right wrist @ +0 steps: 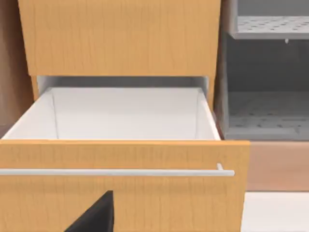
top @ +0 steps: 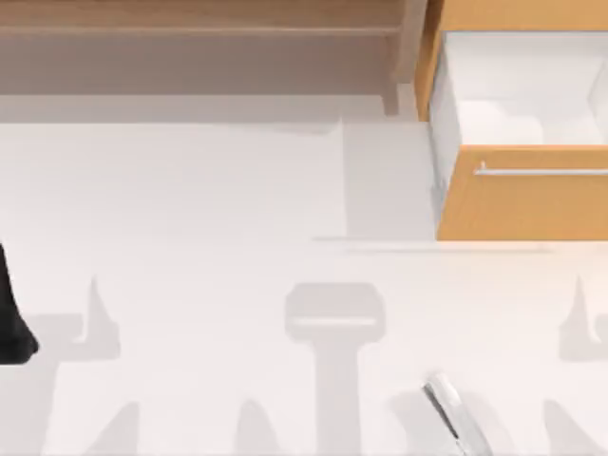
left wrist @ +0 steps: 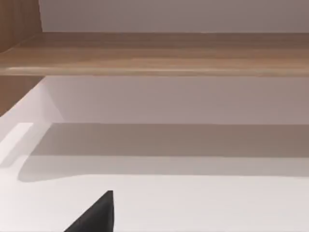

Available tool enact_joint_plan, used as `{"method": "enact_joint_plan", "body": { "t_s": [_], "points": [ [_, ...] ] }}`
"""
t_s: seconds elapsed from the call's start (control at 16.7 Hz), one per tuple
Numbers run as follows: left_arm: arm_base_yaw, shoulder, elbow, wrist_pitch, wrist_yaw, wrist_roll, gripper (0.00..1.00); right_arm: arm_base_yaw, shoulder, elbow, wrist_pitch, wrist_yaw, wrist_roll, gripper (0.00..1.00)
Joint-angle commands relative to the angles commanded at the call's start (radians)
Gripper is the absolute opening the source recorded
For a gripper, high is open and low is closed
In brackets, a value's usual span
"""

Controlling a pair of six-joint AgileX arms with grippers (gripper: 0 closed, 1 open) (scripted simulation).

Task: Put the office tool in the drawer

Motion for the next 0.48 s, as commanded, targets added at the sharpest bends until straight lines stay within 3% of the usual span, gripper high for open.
{"method": "enact_joint_plan", "body": {
  "t_s": [0.24,0.48],
  "points": [
    [0.000,0.000,0.000,0.000,0.000,0.000,1.00,0.033,0.033,0.027,-0.024,0.001,0.016,1.00],
    [0.000,0.000,0.000,0.000,0.000,0.000,1.00,0.195,0.224,0.173,-0.147,0.005,0.091,1.00]
  ]
}}
